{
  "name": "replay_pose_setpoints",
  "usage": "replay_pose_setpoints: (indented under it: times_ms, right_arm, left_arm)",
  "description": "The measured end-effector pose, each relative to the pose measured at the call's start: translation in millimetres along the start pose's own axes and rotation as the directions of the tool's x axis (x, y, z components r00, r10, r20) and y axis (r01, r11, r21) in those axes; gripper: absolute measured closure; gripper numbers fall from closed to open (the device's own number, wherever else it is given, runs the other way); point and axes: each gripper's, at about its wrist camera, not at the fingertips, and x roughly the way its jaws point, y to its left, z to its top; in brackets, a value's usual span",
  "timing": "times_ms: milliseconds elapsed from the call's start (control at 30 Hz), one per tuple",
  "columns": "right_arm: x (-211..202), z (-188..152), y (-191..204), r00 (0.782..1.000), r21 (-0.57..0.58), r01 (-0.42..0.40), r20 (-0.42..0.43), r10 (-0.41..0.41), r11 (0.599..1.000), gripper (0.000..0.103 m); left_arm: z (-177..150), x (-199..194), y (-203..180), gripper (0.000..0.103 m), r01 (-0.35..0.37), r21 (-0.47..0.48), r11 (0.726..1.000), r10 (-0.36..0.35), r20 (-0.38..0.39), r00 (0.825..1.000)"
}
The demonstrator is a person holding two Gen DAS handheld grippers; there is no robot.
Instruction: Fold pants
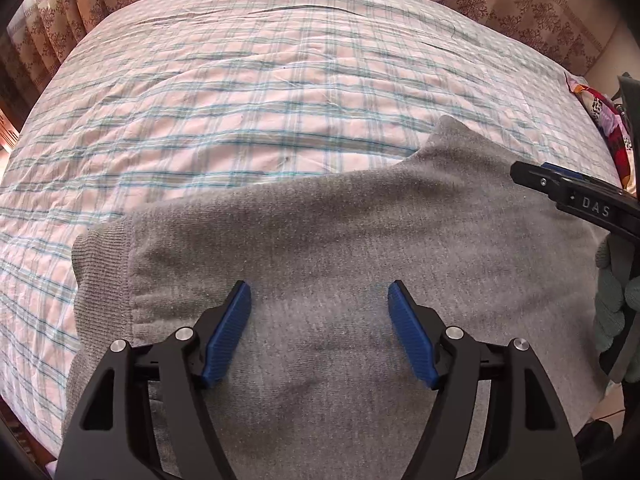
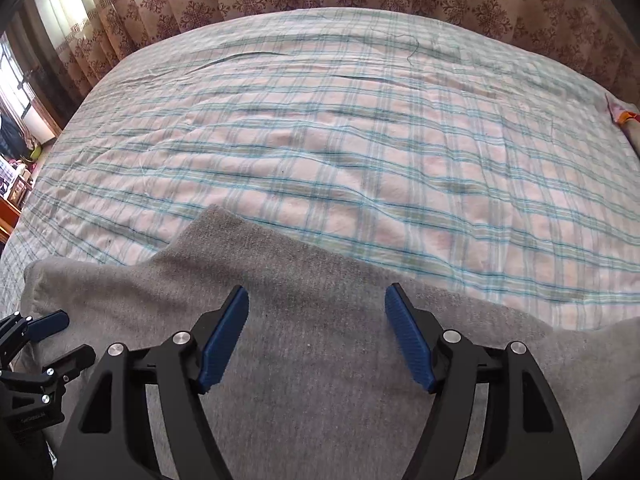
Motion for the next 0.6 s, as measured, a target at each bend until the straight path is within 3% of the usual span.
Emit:
replay_pose_setpoints:
  times_ms: [133, 167, 400, 600]
  right_arm:
    - [-39, -26, -18, 1.0, -0.009, 0.002, 0.026, -0.002, 1.0, 0.032]
    - [-46, -35, -23, 1.0, -0.012, 0.014, 0.025, -0.014, 1.0, 0.032]
    - [-78, -110, -84, 0.989, 0.004, 0.147, -0.038, -0.146, 0.989, 0.032]
    - [-97, -156, -119, 0.99, 0.107, 0.121, -0.085, -0.112, 0.987, 0.032]
  left_arm:
    - [4, -11, -23, 0.027, 0.023, 0.037, 0.999, -0.024, 0.023, 0.999]
    - [5, -14, -31, 0.022, 0.026, 0.053, 0.998, -0.027, 0.024, 0.999]
    - [-2, -18, -93, 0.019, 0.074, 0.181, 0.981, -0.077, 0.008, 0.997]
    - [-20, -9, -141, 0.019, 0.12, 0.274, 0.954, -0.108, -0.058, 0.992]
